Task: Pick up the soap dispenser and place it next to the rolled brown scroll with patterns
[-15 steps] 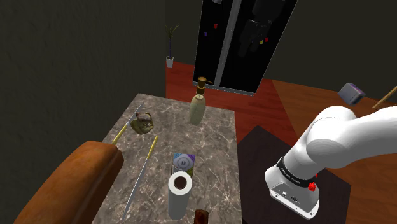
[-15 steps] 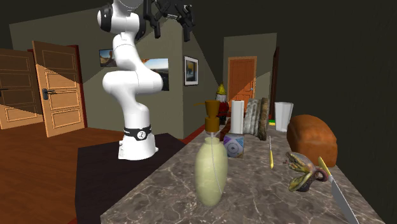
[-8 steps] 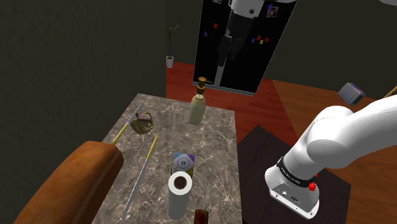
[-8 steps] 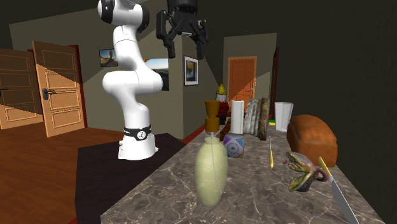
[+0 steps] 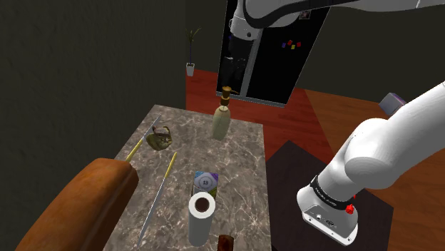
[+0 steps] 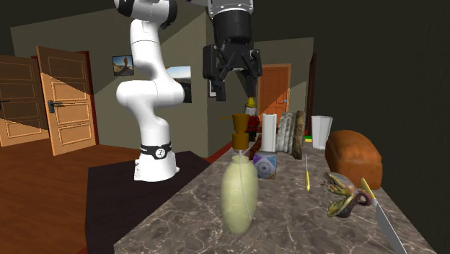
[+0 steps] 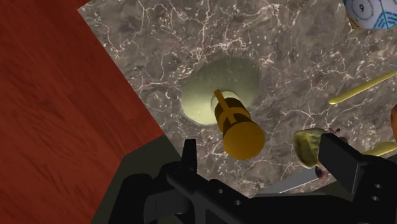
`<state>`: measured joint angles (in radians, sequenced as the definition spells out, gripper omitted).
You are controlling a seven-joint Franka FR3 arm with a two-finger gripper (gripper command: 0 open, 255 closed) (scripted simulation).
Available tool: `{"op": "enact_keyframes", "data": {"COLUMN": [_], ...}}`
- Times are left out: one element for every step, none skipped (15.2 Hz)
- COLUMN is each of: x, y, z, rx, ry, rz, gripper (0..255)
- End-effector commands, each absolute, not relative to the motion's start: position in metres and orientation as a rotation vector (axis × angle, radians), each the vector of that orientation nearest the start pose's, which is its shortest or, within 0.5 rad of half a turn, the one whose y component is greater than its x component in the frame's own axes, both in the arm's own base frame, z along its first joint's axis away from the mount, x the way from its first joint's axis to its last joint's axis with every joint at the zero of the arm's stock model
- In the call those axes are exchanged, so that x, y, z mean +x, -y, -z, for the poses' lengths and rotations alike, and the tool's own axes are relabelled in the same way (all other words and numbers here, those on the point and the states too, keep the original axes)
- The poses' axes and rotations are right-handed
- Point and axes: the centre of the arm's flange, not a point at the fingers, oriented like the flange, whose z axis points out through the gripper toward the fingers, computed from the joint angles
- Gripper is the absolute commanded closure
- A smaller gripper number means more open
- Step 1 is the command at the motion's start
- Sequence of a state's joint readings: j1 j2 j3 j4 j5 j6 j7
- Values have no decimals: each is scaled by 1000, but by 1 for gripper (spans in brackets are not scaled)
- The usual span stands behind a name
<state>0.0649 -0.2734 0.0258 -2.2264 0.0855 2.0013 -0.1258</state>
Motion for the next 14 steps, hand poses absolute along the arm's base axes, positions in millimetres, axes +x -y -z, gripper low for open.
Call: {"op": "enact_keyframes", "data": {"x": [490,490,490,490,491,491,491,491,491,491,491,491,491,491], "y": [-49,-49,-50,-50,-50,-51,-51,-52,-52,-52,-52,-52,-52,-52], "z": [-475,-470,-465,-459,-454,-449,-444,-438,-435,-435,-435,-435,-435,-435], "rx": [-3051,-3051,-3051,-3051,-3051,-3051,-3051,-3051,-3051,-3051,-3051,-3051,-3051,-3051], "ry": [297,297,297,297,297,297,297,297,297,297,297,297,297,297], "rz": [70,70,70,70,70,70,70,70,70,70,70,70,70,70], "gripper": [0,0,0,0,0,0,0,0,0,0,0,0,0,0]}}
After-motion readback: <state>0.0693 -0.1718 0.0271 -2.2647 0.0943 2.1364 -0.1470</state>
